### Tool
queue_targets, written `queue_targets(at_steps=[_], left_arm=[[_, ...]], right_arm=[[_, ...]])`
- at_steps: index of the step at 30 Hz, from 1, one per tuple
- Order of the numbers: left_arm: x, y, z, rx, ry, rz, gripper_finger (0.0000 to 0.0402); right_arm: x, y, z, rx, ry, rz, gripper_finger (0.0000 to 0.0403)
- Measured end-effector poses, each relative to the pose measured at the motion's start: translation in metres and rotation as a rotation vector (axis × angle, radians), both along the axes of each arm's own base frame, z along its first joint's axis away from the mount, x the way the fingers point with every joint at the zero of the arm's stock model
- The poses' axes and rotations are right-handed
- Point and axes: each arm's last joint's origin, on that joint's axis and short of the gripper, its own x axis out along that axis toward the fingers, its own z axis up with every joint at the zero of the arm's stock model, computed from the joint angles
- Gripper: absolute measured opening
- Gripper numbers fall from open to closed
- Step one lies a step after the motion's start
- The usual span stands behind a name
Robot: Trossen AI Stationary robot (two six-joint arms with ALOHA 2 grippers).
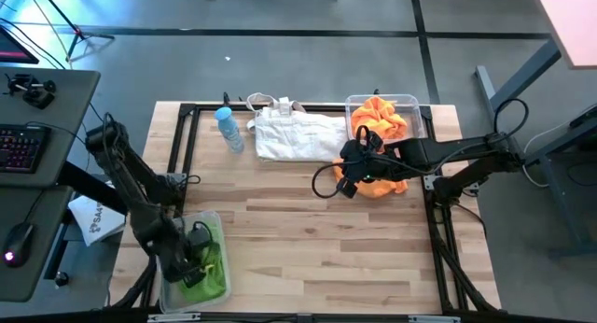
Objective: Sort microfiber towel by color & place in baskets
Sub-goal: Put the green microfiber cloth into the bottom transparent bin
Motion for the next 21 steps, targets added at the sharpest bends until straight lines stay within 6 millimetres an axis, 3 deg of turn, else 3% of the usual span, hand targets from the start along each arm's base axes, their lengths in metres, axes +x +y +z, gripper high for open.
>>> queue_targets(at_steps=[10,21], left_arm=[[-0.014,0.021,0.041,-0.226,-0.048,0.153,0.0111],[-0.018,0.029,0.051,-0.272,-0.068,0.173,0.0111]], right_arm=[[0.000,0.000,0.000,0.000,0.001,0.000,0.0110],[0.000,0.000,0.000,0.000,0.001,0.000,0.0110]])
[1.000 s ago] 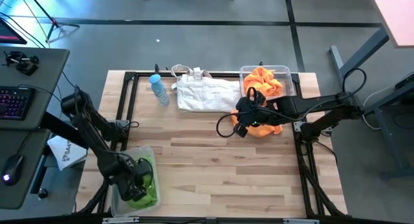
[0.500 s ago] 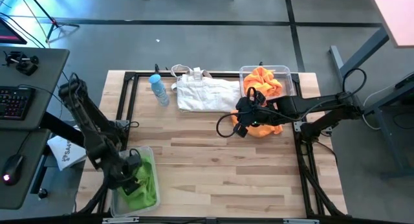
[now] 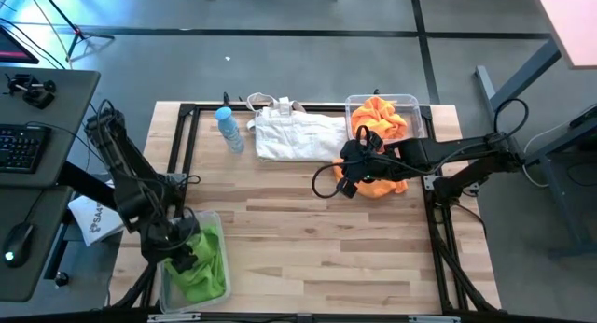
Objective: Sort microfiber towel by color & place in baskets
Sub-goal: Put the green microfiber cloth into the bottom transparent bin, then put the orange microfiber cloth into the top transparent bin
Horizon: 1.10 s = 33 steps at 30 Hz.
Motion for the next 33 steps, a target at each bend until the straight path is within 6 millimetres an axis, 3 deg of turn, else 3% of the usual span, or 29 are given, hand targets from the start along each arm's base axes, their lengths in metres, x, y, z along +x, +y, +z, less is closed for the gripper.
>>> queue_targets(at_steps=[11,22,27,33], left_arm=[[-0.013,0.021,0.004,0.088,0.081,0.042,0.0111],[-0.020,0.041,0.065,0.228,0.010,0.112,0.0110],[-0.009,0.043,0.067,0.373,-0.109,0.123,0.0110],[0.023,0.047,0.061,0.718,-0.336,0.158,0.0110]], right_arm=[[0.000,0.000,0.000,0.001,-0.001,-0.002,0.0110],[0.000,0.000,0.000,0.002,-0.002,-0.003,0.0110],[0.000,0.000,0.000,0.013,-0.009,-0.018,0.0110],[0.000,0.000,0.000,0.037,-0.026,-0.048,0.0110]])
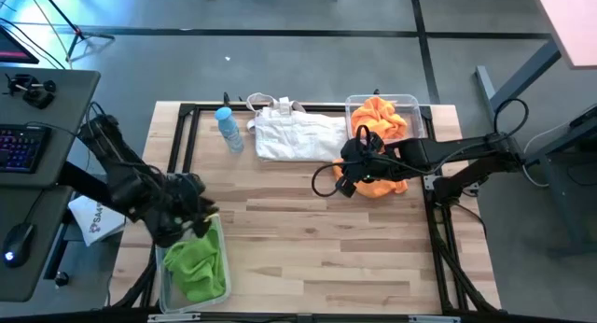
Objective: Sort microfiber towel by color & place in baskets
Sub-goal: Put the orange microfiber cloth into the top transparent bin
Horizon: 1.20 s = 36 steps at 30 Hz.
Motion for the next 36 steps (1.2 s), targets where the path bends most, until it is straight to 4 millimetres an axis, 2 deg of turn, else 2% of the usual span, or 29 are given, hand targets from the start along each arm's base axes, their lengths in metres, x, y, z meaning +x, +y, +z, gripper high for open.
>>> queue_targets(at_steps=[7,11,15,23,28,32,36], left_arm=[[0.045,0.013,0.003,0.173,-0.149,0.044,0.0110],[0.071,0.028,0.010,0.190,-0.182,-0.021,0.0110],[0.093,0.047,0.016,0.228,-0.221,-0.093,0.0110],[0.119,0.083,0.012,0.254,-0.193,-0.139,0.0110],[0.124,0.091,0.005,0.243,-0.148,-0.169,0.0110],[0.126,0.093,0.004,0.258,-0.137,-0.181,0.0110],[0.126,0.096,0.004,0.281,-0.125,-0.207,0.0110]], right_arm=[[0.000,0.000,0.000,0.053,-0.039,-0.068,0.0110],[0.000,0.000,-0.001,0.112,-0.056,-0.109,0.0110],[-0.003,-0.004,-0.008,0.241,-0.002,-0.173,0.0110],[-0.011,-0.013,-0.045,0.269,0.391,-0.395,0.0110],[-0.014,-0.019,-0.073,0.329,0.444,-0.391,0.0110],[-0.039,-0.025,-0.107,0.370,0.447,-0.477,0.0110],[-0.068,-0.029,-0.127,0.426,0.399,-0.611,0.0110]])
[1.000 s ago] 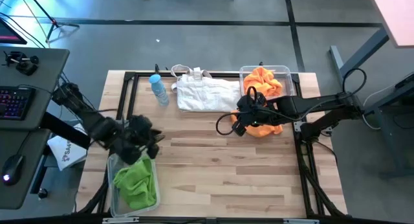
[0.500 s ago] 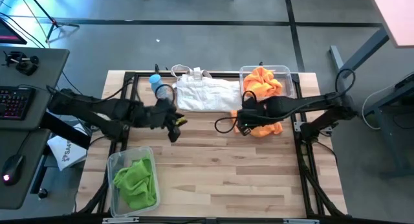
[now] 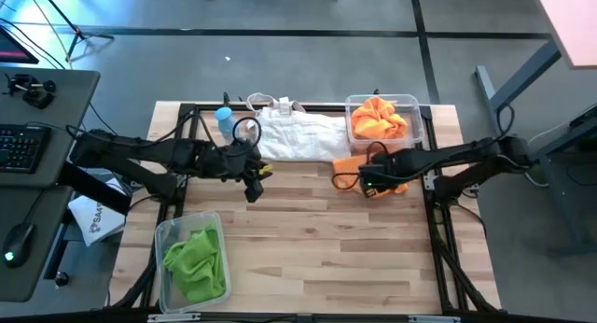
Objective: Sort microfiber towel by color & place in baskets
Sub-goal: Put the orange microfiber cloth into the top transparent bin
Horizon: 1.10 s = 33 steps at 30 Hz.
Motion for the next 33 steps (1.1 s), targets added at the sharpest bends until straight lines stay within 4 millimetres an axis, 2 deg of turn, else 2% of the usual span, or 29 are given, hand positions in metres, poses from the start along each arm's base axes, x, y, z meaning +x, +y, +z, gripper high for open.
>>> queue_targets(at_steps=[4,9,15,21,27,33], left_arm=[[0.000,0.010,0.001,0.032,0.010,0.007,0.0110],[0.000,0.026,0.001,0.050,0.025,0.022,0.0110],[0.000,0.042,0.000,0.029,0.041,-0.026,0.0110],[-0.001,0.055,0.000,0.031,0.049,-0.071,0.0110],[-0.003,0.063,0.000,0.013,0.051,-0.104,0.0110],[-0.003,0.064,-0.001,0.042,0.064,-0.135,0.0110]], right_arm=[[-0.012,-0.006,-0.010,-0.065,-0.124,-0.158,0.0110],[-0.007,-0.014,-0.022,-0.094,-0.263,-0.204,0.0110],[-0.008,-0.018,-0.029,-0.117,-0.254,-0.214,0.0120],[-0.012,-0.022,-0.029,-0.227,-0.231,-0.277,0.0185],[-0.009,-0.024,-0.033,-0.299,-0.219,-0.282,0.0256],[0.004,-0.024,-0.067,-0.281,-0.172,-0.213,0.0287]])
